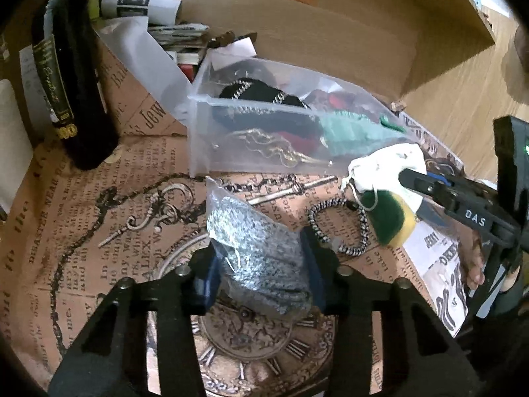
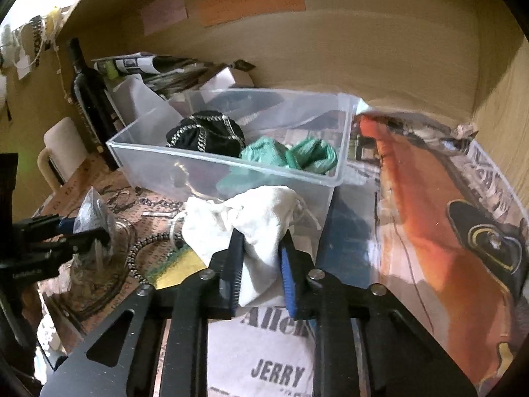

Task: Organize soft objects
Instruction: 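Carry the silver bag and white pouch into the clear box and release both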

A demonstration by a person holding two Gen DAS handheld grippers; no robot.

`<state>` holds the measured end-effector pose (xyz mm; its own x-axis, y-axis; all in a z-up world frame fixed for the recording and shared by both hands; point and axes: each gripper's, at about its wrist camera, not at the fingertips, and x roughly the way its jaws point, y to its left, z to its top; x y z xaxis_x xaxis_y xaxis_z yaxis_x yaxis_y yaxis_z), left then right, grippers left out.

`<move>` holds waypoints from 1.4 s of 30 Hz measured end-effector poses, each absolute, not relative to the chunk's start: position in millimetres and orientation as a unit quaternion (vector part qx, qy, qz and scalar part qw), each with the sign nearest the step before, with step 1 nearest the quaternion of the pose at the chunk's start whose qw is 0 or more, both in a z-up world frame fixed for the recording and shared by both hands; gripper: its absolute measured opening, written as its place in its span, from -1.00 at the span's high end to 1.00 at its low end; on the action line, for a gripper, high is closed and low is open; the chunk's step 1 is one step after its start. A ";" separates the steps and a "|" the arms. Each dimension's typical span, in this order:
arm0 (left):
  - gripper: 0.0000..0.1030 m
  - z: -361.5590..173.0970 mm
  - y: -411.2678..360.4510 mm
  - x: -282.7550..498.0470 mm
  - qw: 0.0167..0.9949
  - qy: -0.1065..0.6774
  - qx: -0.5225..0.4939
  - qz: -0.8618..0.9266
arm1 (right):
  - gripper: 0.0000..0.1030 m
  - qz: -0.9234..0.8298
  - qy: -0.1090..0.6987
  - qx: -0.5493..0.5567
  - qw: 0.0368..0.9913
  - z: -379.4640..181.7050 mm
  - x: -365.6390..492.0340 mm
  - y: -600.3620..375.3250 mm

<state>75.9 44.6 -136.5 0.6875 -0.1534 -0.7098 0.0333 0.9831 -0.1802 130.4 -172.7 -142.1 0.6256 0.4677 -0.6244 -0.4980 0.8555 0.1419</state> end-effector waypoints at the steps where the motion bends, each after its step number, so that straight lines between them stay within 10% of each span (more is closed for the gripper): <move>1: 0.20 -133.9 45.6 75.2 0.917 0.389 -0.077 -0.050 | 0.67 0.268 0.335 -0.025 0.903 -139.5 128.2 -171.9; 42: 0.24 -62.5 48.6 183.0 0.947 0.312 -0.078 -0.014 | 0.67 0.273 0.250 -0.033 0.928 -80.0 165.8 -130.9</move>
